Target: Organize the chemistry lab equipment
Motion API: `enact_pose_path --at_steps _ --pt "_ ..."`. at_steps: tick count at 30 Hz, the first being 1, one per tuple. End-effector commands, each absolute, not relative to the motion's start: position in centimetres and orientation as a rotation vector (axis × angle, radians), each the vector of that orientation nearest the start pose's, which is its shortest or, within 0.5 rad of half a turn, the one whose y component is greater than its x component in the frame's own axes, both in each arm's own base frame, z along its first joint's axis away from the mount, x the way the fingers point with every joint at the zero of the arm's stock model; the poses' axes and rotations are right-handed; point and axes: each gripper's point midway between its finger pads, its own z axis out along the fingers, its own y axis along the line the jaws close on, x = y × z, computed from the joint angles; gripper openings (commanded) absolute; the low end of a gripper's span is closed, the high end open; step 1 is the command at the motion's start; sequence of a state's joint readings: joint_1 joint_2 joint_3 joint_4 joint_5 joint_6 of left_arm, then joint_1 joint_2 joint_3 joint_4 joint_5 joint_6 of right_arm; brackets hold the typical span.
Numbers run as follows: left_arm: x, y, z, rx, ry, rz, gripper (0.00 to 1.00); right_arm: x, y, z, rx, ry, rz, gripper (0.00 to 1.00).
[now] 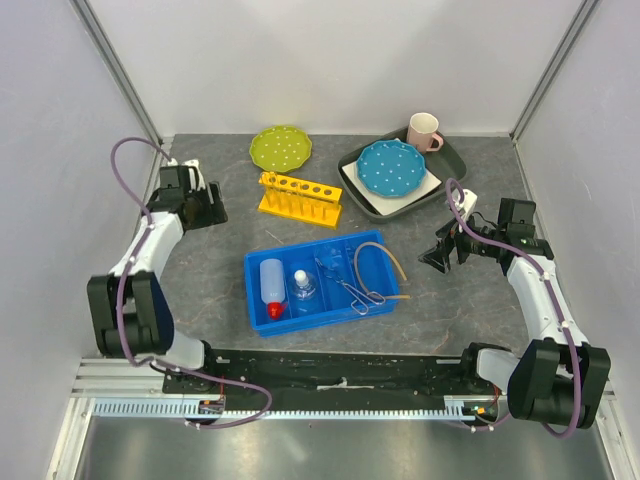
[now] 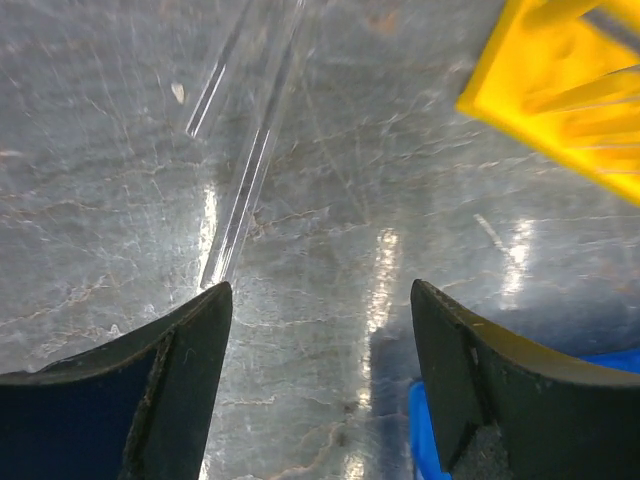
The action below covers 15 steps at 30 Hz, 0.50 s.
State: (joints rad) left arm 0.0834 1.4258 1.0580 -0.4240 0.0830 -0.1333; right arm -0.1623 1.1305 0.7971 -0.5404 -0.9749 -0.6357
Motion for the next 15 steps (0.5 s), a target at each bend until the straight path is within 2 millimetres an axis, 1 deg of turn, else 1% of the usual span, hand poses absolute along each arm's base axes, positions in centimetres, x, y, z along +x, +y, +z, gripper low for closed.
enact_pose_path --at_steps 1,2,3,4,5,6,9,10,11,13,14,15 --pt "38.6 2.3 10.6 -0.238 2.444 -0.063 0.76 27.6 9.0 16.6 -0.886 1.861 0.721 0.98" --pt "38.7 2.5 9.8 -0.241 2.465 -0.054 0.76 27.6 9.0 16.6 -0.883 1.866 0.725 0.98" --pt "39.2 2.7 9.7 -0.24 2.467 -0.043 0.76 27.6 9.0 16.5 -0.883 1.866 0.728 0.98" --pt "39.3 2.9 9.2 -0.242 2.484 -0.031 0.74 27.6 9.0 16.6 -0.883 1.863 0.728 0.98" --pt "39.4 3.0 8.2 -0.246 2.513 -0.026 0.72 27.6 9.1 16.6 -0.882 1.863 0.733 0.98" --pt "39.8 3.2 8.2 -0.245 2.511 -0.017 0.72 27.6 9.1 16.7 -0.881 1.863 0.735 0.98" --pt "40.1 3.3 7.1 -0.238 2.546 -0.004 0.71 27.5 9.1 16.7 -0.883 1.864 0.733 0.98" --pt "40.2 3.9 6.8 -0.247 2.551 0.04 0.7 27.6 9.1 16.7 -0.884 1.861 0.731 0.98" --pt "40.2 4.1 6.1 -0.248 2.574 0.053 0.64 27.6 9.1 16.7 -0.884 1.863 0.732 0.98" --pt "40.2 4.5 5.6 -0.256 2.59 0.073 0.57 27.6 9.1 16.7 -0.885 1.863 0.732 0.98" --pt "40.2 4.6 4.8 -0.255 2.613 0.075 0.54 27.6 9.1 16.7 -0.885 1.862 0.731 0.98" --pt "40.3 4.7 4.5 -0.258 2.619 0.075 0.54 27.6 9.0 16.7 -0.883 1.862 0.733 0.98"
